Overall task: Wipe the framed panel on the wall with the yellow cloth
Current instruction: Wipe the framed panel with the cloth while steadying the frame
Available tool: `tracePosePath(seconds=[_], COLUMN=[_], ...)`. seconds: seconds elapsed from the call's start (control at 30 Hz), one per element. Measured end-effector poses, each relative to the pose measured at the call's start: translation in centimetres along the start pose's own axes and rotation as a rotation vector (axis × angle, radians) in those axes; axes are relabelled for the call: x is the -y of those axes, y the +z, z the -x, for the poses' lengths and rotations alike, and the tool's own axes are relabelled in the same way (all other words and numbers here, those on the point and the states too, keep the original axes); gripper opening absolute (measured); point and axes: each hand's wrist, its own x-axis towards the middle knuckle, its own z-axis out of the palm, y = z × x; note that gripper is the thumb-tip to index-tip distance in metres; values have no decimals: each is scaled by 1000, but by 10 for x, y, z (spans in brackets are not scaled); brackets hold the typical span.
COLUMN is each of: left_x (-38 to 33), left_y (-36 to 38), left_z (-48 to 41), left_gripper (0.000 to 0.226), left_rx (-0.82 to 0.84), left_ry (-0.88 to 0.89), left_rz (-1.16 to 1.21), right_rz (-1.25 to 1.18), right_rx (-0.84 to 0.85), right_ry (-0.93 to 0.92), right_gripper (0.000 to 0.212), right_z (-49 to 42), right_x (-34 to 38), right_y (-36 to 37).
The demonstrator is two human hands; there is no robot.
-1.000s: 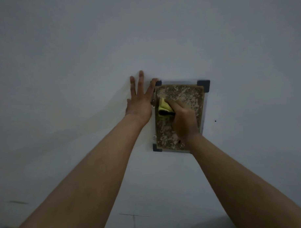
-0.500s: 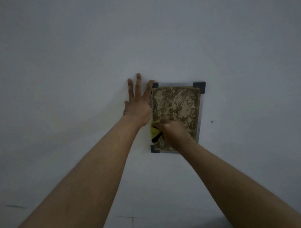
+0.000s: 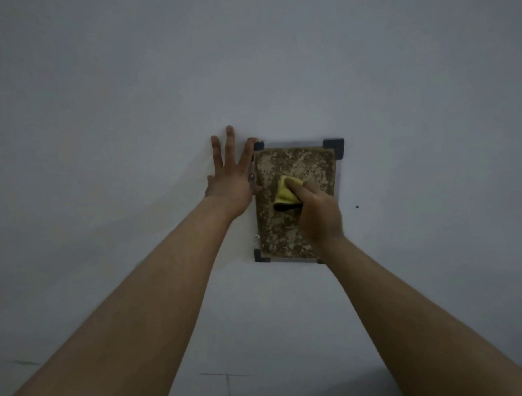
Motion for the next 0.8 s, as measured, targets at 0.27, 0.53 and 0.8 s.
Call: tracePosePath(seconds=[0.27, 0.53, 0.8], left_x=[1, 4, -1], left_y=[-3, -2, -6], left_z=[1, 2, 4], left_gripper=[120, 119, 108], left_rx=[14, -19, -15], left_ry=[19, 29, 26], left_rz=[-18, -40, -29], right_rz=[-69, -105, -116], right_rx=[-59, 1, 160], right_ry=[60, 24, 58], right_gripper=[50, 43, 36], right_z=[6, 5, 20], right_x=[-22, -36, -43], right_y=[-16, -21, -24])
